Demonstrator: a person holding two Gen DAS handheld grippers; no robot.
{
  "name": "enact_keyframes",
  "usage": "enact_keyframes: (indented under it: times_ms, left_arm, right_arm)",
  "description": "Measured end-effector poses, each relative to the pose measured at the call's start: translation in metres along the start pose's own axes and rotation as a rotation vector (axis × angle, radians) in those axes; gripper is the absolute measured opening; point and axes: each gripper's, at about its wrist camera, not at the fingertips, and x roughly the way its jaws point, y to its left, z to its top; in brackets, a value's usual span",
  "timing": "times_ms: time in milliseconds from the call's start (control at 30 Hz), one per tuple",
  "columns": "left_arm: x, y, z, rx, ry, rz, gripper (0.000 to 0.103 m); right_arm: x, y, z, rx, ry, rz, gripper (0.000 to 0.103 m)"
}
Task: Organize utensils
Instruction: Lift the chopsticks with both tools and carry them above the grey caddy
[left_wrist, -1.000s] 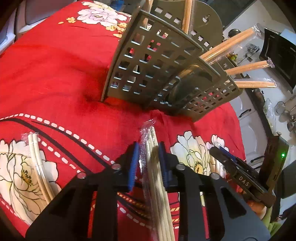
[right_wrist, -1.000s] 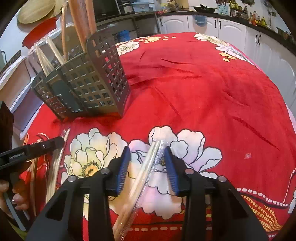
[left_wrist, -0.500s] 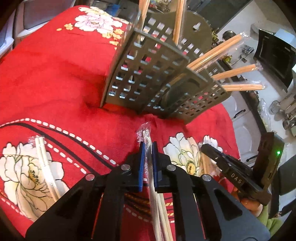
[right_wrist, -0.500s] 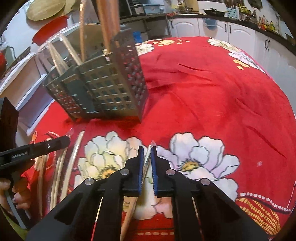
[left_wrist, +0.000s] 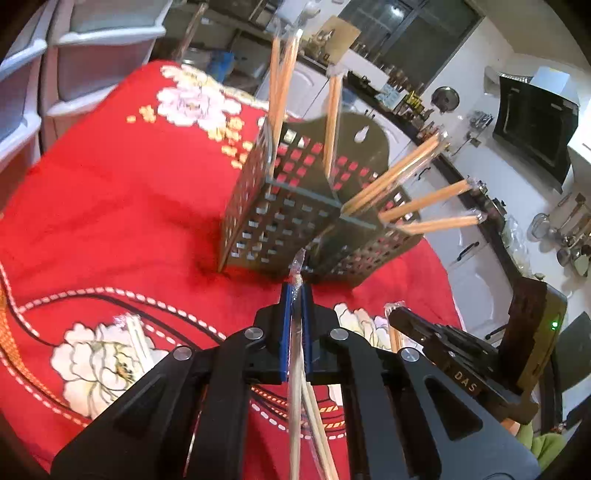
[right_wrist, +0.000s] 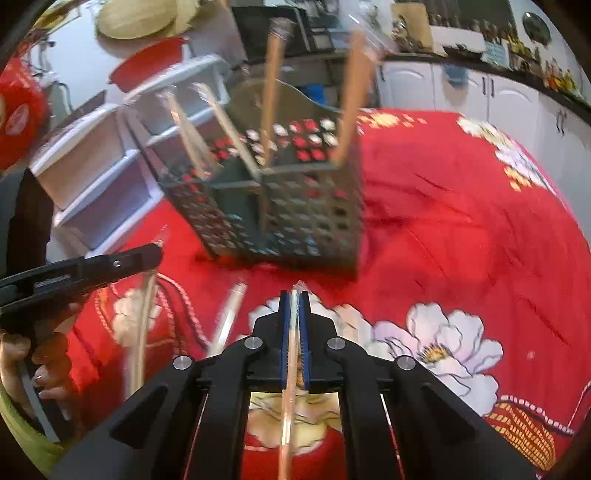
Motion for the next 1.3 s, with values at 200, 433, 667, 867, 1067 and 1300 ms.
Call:
enact_keyframes:
  times_ms: [200, 433, 667, 867, 1067, 1300]
  left_arm:
    - [-0.022, -0.006, 0.012, 0.03, -0.057, 0.002, 0.001]
    - [-0.044, -0.02, 0.026, 0.061, -0.116, -0.011, 0.001]
    - [-0.065, -0.033, 0.042, 0.09, -0.178, -0.024, 0.001]
    - [-0.083, -0.047, 0.062, 0.115, -0.246, -0.036, 0.001]
    - [-0.099, -0.063, 0.085, 0.15, -0.32, -0.031, 0.001]
    - [-0.104, -0.084, 0.112, 0.176, -0.385, -0.034, 0.001]
  right_arm:
    - [-0.021, 0.025, 0.017, -0.05, -0.073, 0.041, 0.005]
    - [-0.046, 0.041, 0.037, -0.081, -0.16, 0.07, 0.005]
    - [-0.07, 0.048, 0.057, -0.094, -0.246, 0.086, 0.005]
    - [-0.089, 0.053, 0.076, -0.098, -0.323, 0.096, 0.005]
    - [-0.111, 0.057, 0.099, -0.112, -0.411, 0.101, 0.005]
    - [-0.131, 0.056, 0.122, -0.11, -0.493, 0.095, 0.005]
